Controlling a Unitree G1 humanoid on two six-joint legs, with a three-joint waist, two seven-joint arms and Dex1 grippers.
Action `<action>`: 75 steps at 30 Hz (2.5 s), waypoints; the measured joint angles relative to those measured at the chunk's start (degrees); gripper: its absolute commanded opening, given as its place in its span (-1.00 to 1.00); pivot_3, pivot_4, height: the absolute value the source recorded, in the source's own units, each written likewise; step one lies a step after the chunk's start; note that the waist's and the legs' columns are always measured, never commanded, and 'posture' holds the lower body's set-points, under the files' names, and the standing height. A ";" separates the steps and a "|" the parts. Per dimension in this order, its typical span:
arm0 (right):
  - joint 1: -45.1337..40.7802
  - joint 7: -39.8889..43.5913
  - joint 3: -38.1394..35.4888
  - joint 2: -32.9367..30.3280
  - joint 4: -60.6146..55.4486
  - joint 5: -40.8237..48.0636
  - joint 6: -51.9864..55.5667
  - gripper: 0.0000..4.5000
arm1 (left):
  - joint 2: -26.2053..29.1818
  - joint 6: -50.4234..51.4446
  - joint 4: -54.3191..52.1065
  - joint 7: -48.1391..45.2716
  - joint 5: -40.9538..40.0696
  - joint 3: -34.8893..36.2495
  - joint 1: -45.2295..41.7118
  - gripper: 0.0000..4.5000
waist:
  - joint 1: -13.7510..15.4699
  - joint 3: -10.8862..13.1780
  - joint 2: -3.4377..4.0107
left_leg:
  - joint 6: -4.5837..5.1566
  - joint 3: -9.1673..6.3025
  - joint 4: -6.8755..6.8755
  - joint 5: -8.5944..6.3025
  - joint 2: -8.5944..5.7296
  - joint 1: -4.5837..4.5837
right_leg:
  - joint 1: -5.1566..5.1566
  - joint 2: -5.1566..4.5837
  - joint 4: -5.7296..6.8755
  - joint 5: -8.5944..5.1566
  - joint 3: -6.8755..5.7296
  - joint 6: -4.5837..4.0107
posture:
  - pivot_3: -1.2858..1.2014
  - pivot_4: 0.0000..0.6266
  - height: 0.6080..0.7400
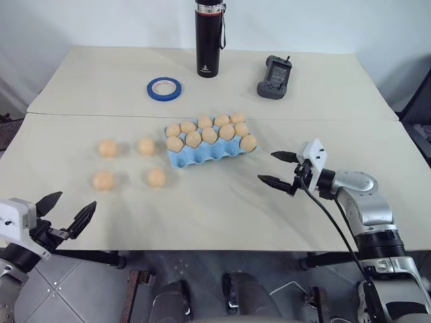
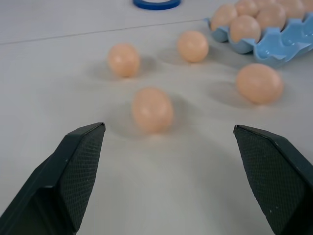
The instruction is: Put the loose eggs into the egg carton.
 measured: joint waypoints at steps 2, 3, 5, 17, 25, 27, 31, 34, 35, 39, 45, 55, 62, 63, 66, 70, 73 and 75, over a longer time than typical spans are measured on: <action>-1.36 0.06 0.06 0.23 0.79 -0.28 -0.05 1.00 | 0.00 -0.01 0.00 1.01 0.07 -0.76 -2.00 0.99 | 0.05 0.00 0.00 | -0.01 -0.07 0.00 -0.01 0.00 -0.02 | 0.03 -0.02 -0.01 0.01 -0.06 -0.02 | 0.03 -0.52 1.00; -1.64 0.09 0.08 0.37 0.87 -0.31 -0.07 1.00 | 0.00 -0.06 -0.01 1.27 0.09 -1.22 -2.76 0.99 | 0.04 0.00 0.00 | -0.01 -0.07 0.00 0.00 0.00 -0.02 | 0.04 -0.02 -0.02 0.02 -0.07 -0.02 | 0.03 -0.52 1.00; -1.66 0.32 0.14 0.50 0.89 -0.32 -0.09 1.00 | 0.01 -0.39 0.03 1.44 0.49 -3.02 -4.20 0.99 | 0.01 0.00 0.00 | 0.06 -0.07 -0.02 0.04 0.00 -0.05 | 0.04 -0.02 -0.05 0.01 -0.07 -0.01 | 0.03 -0.52 1.00; 1.46 -0.99 -0.35 0.02 -2.11 -0.30 0.45 1.00 | 0.28 -0.05 1.27 2.53 4.81 -19.83 -18.58 0.99 | 0.07 0.01 0.02 | -0.09 -0.06 -0.02 0.20 0.00 -0.06 | 0.03 0.05 -0.01 0.02 -0.08 0.04 | 0.03 -0.52 1.00; 3.52 -2.60 -0.56 -0.13 -5.17 -0.17 1.60 1.00 | -0.80 -2.23 15.49 2.81 13.39 -32.46 -28.90 0.99 | -0.01 0.02 0.04 | -0.18 -0.01 -0.02 0.25 0.02 -0.07 | -0.02 0.09 0.00 0.03 -0.04 0.09 | 0.03 -0.52 1.00; 3.58 -2.78 -0.57 -0.15 -5.61 -0.16 1.73 1.00 | -1.25 -2.88 17.72 2.15 14.18 -34.17 -30.16 0.99 | -0.05 0.02 0.04 | -0.18 0.00 -0.02 0.25 0.03 -0.08 | -0.02 0.09 0.00 0.02 -0.04 0.10 | 0.03 -0.52 1.00; 3.99 -3.49 -0.61 -0.23 -6.52 -0.10 1.96 1.00 | -1.50 -3.41 20.89 1.70 15.47 -35.90 -33.34 0.99 | 0.20 0.02 0.04 | -0.18 -0.02 0.00 0.26 0.03 -0.08 | -0.02 0.08 0.02 0.01 -0.06 0.11 | 0.03 -0.52 1.00; 4.59 -3.90 -0.67 -0.40 -6.96 0.10 2.49 1.00 | -1.66 -2.25 22.49 1.65 16.09 -36.98 -33.81 0.91 | 0.15 0.02 0.04 | -0.18 -0.01 0.00 0.26 0.03 -0.08 | -0.01 0.07 0.03 0.01 -0.05 0.12 | 0.03 -0.52 1.00; 4.90 -4.07 -0.85 -0.44 -7.01 0.10 2.54 1.00 | -1.66 -1.13 22.65 1.69 16.31 -37.70 -33.80 0.82 | 0.20 0.02 0.04 | -0.18 -0.01 0.00 0.26 0.02 -0.08 | -0.02 0.07 0.03 0.01 -0.06 0.12 | 0.03 -0.52 1.00; 5.17 -4.37 -0.95 -0.52 -7.50 0.11 2.59 1.00 | -1.83 -0.48 22.44 2.64 17.02 -37.95 -33.80 0.35 | 0.20 0.02 0.05 | -0.19 -0.02 0.02 0.26 0.02 -0.07 | -0.01 0.07 0.07 0.01 -0.05 0.12 | 0.03 -0.52 1.00; 5.17 -4.72 -0.95 -0.56 -7.65 0.12 2.58 1.00 | -2.73 -1.09 21.95 3.50 17.56 -37.92 -33.25 -0.02 | 0.30 0.02 0.05 | -0.18 -0.02 0.04 0.27 0.01 -0.06 | 0.00 0.06 0.09 0.01 -0.05 0.13 | 0.03 -0.52 1.00; 5.16 -5.33 -1.76 -0.56 -7.57 0.13 2.37 1.00 | -10.84 0.47 13.37 4.55 15.11 -40.59 -33.10 -0.03 | 0.61 0.02 0.05 | -0.19 -0.02 0.05 0.27 0.01 -0.08 | -0.01 0.09 0.09 0.02 -0.04 0.17 | 0.03 -0.52 1.00; 7.50 -5.86 -5.14 -1.14 -7.86 0.90 2.31 1.00 | -18.33 5.74 6.00 10.50 12.50 -41.43 -38.00 -0.03 | 1.44 0.02 0.05 | -0.13 -0.05 0.13 0.31 -0.07 -0.08 | 0.05 0.09 0.07 0.10 0.00 0.31 | 0.03 -0.52 1.00; 7.51 -5.84 -5.16 -1.14 -7.98 1.09 2.30 1.00 | -18.87 6.01 5.72 11.00 12.49 -41.96 -39.06 -0.03 | 1.54 0.02 0.05 | -0.11 -0.04 0.13 0.32 -0.10 -0.08 | 0.05 0.09 0.06 0.12 0.03 0.35 | 0.03 -0.52 1.00; 7.89 -5.94 -6.28 -1.14 -8.70 1.58 1.04 1.00 | -21.55 5.99 7.48 13.15 13.19 -43.03 -42.97 -0.03 | 1.62 0.03 0.06 | -0.04 -0.02 0.14 0.36 -0.17 -0.08 | 0.07 0.07 0.03 0.18 0.10 0.45 | 0.03 -0.52 1.00; 8.69 -5.50 -7.46 -1.16 -10.50 3.12 0.26 1.00 | -24.37 1.36 19.95 15.47 17.36 -44.60 -50.42 -0.03 | 1.76 0.03 0.06 | 0.04 -0.02 0.16 0.42 -0.23 -0.07 | 0.10 0.05 0.02 0.23 0.17 0.52 | 0.03 -0.52 1.00; 10.00 -5.87 -7.72 -1.04 -11.87 3.51 -0.74 1.00 | -25.68 -3.27 29.65 15.55 19.74 -45.42 -54.49 -0.03 | 1.74 0.03 0.06 | 0.05 0.01 0.15 0.41 -0.23 -0.09 | 0.07 0.05 -0.02 0.24 0.17 0.54 | 0.03 -0.52 1.00; 10.75 -5.44 -8.04 -0.80 -12.78 5.25 -0.77 1.00 | -26.69 -7.42 38.46 15.35 21.16 -45.55 -59.05 -0.03 | 1.76 0.04 0.07 | 0.04 0.01 0.13 0.41 -0.23 -0.12 | 0.04 0.05 -0.03 0.23 0.16 0.54 | 0.03 -0.52 1.00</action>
